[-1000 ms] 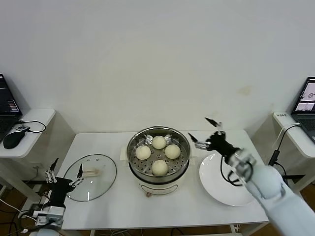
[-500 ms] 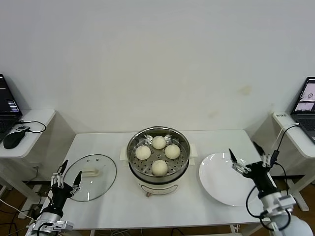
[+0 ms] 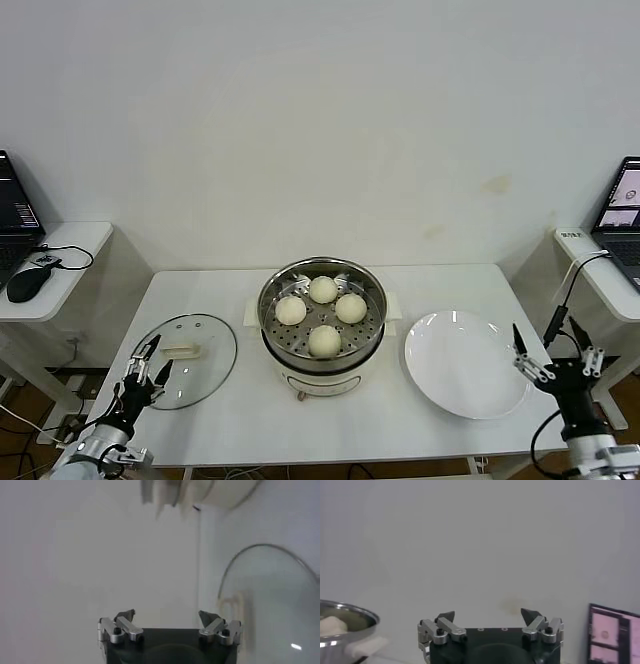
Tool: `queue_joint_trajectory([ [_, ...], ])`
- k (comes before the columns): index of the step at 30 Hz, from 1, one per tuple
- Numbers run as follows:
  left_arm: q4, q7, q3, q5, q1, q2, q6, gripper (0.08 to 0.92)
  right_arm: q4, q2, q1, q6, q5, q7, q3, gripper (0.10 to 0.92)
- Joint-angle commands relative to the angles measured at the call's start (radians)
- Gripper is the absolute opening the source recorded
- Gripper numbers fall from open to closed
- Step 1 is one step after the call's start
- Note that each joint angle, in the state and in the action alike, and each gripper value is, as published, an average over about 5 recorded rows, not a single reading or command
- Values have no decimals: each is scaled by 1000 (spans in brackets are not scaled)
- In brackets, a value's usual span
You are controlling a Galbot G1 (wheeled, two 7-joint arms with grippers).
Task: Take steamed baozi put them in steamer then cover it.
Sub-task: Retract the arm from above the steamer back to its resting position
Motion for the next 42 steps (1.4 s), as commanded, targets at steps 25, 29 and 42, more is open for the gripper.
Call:
queue_joint_trajectory([
  [25, 337, 41, 142, 48, -329, -13, -5, 823, -18, 53, -41, 19, 1, -2, 61, 823],
  [29, 342, 43, 144, 35, -336, -14, -1, 823, -24, 52, -40, 20, 0, -3, 58, 822],
  [42, 365, 47, 149, 13, -360, -29, 5, 821, -39, 52, -32, 18, -3, -11, 41, 823],
])
